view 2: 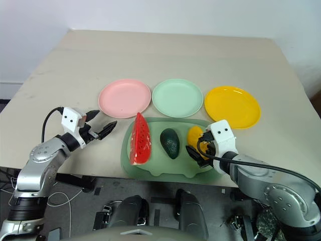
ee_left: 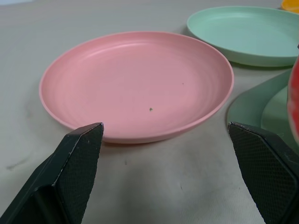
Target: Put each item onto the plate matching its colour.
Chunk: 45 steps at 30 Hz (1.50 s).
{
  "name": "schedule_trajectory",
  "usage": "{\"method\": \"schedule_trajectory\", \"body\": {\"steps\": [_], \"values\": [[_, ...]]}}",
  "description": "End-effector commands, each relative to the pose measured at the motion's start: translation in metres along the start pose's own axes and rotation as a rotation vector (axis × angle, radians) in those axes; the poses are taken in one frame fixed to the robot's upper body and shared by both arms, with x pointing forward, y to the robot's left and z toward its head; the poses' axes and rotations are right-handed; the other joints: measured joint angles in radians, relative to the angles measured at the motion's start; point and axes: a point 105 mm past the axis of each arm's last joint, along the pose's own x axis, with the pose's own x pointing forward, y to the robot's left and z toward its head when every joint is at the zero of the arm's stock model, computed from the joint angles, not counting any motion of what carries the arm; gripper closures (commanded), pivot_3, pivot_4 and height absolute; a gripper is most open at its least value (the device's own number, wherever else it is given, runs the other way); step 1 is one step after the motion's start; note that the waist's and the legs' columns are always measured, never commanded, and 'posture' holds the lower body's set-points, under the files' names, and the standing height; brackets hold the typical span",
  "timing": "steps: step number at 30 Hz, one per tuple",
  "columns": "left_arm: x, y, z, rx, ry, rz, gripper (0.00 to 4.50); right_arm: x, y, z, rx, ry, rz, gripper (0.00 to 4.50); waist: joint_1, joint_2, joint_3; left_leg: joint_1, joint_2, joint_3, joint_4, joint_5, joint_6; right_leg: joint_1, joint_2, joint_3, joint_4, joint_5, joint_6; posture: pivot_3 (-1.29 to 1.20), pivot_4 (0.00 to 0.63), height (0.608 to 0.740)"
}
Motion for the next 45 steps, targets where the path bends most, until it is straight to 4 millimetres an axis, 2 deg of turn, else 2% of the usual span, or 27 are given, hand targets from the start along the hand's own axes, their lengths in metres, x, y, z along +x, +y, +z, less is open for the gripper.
{"method": "schedule_trajectory", "body": {"steps": [1, 4, 8, 12, 13, 15, 16, 20, 23, 27, 29, 33, 36, 37, 41, 45], "values": [[-0.005, 0.005, 0.013, 0.033, -0.04, 0.025, 0.0, 0.002, -0.007, 0.006, 0.005, -0.029, -0.03, 0.64, 0.001, 0.0, 0.0, 0.0, 0.0, 0.0, 0.0, 0.0, 0.0, 0.0, 0.0, 0.0, 0.0, 0.0, 0.0, 0.0, 0.15, 0.74], [-0.007, 0.005, 0.013, 0.033, -0.04, 0.03, 0.0, -0.007, -0.009, 0.023, -0.048, -0.1, -0.006, 1.42, 0.0, 0.0, 0.0, 0.0, 0.0, 0.0, 0.0, 0.0, 0.0, 0.0, 0.0, 0.0, 0.0, 0.001, 0.001, 0.0, 0.15, 0.74], [-0.007, 0.006, 0.013, 0.031, -0.041, 0.035, 0.0, -0.017, -0.021, 0.058, -0.05, -0.234, 0.008, 1.42, -0.001, 0.0, 0.0, 0.0, 0.0, 0.0, 0.0, 0.0, 0.0, -0.001, 0.0, 0.0, 0.0, 0.001, 0.001, 0.0, 0.15, 0.74], [-0.004, 0.006, 0.014, 0.031, -0.047, 0.041, 0.0, -0.013, -0.06, 0.085, -0.093, -0.268, -0.133, 1.42, -0.001, 0.0, 0.0, 0.0, 0.0, 0.0, 0.0, 0.0, 0.0, -0.001, 0.0, 0.0, 0.0, 0.0, 0.001, 0.0, 0.15, 0.74], [-0.004, 0.007, 0.015, 0.031, -0.05, 0.045, 0.0, -0.007, -0.079, 0.088, -0.09, -0.255, -0.203, 1.42, -0.001, 0.0, 0.0, 0.0, 0.0, 0.0, 0.0, 0.0, 0.0, -0.001, 0.0, 0.0, 0.0, 0.0, 0.001, 0.0, 0.15, 0.74], [-0.003, 0.007, 0.016, 0.033, -0.055, 0.052, 0.0, 0.004, -0.108, 0.089, -0.103, -0.223, -0.295, 1.42, -0.001, 0.0, 0.0, 0.0, 0.0, 0.001, 0.0, 0.0, 0.0, -0.001, 0.0, 0.0, 0.0, 0.0, 0.0, 0.0, 0.15, 0.74], [-0.003, 0.008, 0.017, 0.033, -0.058, 0.057, 0.0, 0.01, -0.115, 0.089, -0.113, -0.213, -0.31, 1.42, 0.0, 0.0, 0.0, 0.0, -0.001, 0.001, 0.0, 0.0, 0.0, -0.001, 0.0, 0.0, 0.0, 0.0, 0.0, 0.0, 0.15, 0.74], [-0.005, 0.009, 0.02, 0.038, -0.064, 0.076, 0.0, 0.032, -0.139, 0.084, -0.155, -0.187, -0.326, 1.42, -0.002, 0.0, 0.0, -0.001, -0.002, 0.001, -0.001, 0.0, 0.0, -0.002, 0.0, -0.001, 0.0, 0.002, 0.003, 0.0, 0.15, 0.74], [-0.01, 0.011, 0.02, 0.041, -0.063, 0.094, 0.0, 0.041, -0.151, 0.077, -0.185, -0.152, -0.317, 1.42, -0.007, 0.0, 0.0, -0.001, -0.002, 0.001, -0.001, 0.0, 0.0, -0.002, 0.0, 0.0, 0.0, 0.002, 0.003, 0.0, 0.15, 0.74], [-0.018, 0.011, 0.019, 0.038, -0.057, 0.114, 0.0, 0.04, -0.155, 0.081, -0.222, -0.166, -0.318, 0.11, -0.016, 0.0, 0.0, -0.001, -0.001, 0.001, -0.001, 0.0, 0.0, -0.002, 0.0, 0.0, 0.0, 0.002, 0.004, 0.0, 0.15, 0.74], [-0.019, 0.01, 0.017, 0.036, -0.053, 0.116, 0.0, 0.031, -0.157, 0.092, -0.302, -0.209, -0.363, 0.02, -0.022, 0.0, 0.0, -0.001, 0.0, 0.001, -0.001, 0.0, 0.0, -0.002, 0.0, -0.001, 0.0, 0.002, 0.003, 0.0, 0.15, 0.74], [-0.022, 0.01, 0.017, 0.033, -0.048, 0.119, 0.0, -0.002, -0.139, 0.122, -0.464, -0.346, -0.348, 0.02, -0.024, 0.001, 0.0, -0.002, 0.0, 0.001, -0.001, 0.0, 0.0, -0.002, 0.0, -0.001, 0.0, 0.002, 0.004, 0.0, 0.15, 0.74], [-0.022, 0.011, 0.014, 0.031, -0.037, 0.115, 0.0, -0.024, -0.102, 0.128, -0.479, -0.408, -0.178, 0.02, -0.022, 0.001, 0.0, -0.002, 0.0, 0.0, -0.001, 0.0, 0.0, -0.002, 0.0, -0.001, 0.0, 0.002, 0.004, 0.0, 0.15, 0.74], [-0.021, 0.011, 0.013, 0.03, -0.035, 0.113, 0.0, -0.028, -0.092, 0.126, -0.462, -0.412, -0.126, 0.02, -0.023, 0.0, 0.0, -0.002, 0.0, 0.0, -0.001, 0.0, 0.0, -0.002, 0.0, -0.001, 0.0, 0.002, 0.004, 0.0, 0.15, 0.74], [-0.011, 0.007, 0.014, 0.024, -0.043, 0.084, 0.0, -0.028, -0.018, 0.082, -0.264, -0.311, 0.234, 0.02, -0.023, -0.001, 0.0, 0.0, 0.001, -0.001, -0.001, 0.0, 0.0, 0.0, 0.0, -0.002, 0.0, 0.002, 0.004, 0.0, 0.15, 0.74], [-0.005, 0.003, 0.015, 0.023, -0.047, 0.057, 0.0, -0.016, 0.02, 0.065, -0.126, -0.247, 0.362, 0.02, -0.025, -0.001, 0.0, 0.0, 0.001, -0.001, 0.0, 0.0, 0.0, 0.0, 0.0, -0.002, 0.0, 0.002, 0.003, 0.0, 0.15, 0.74]]}}
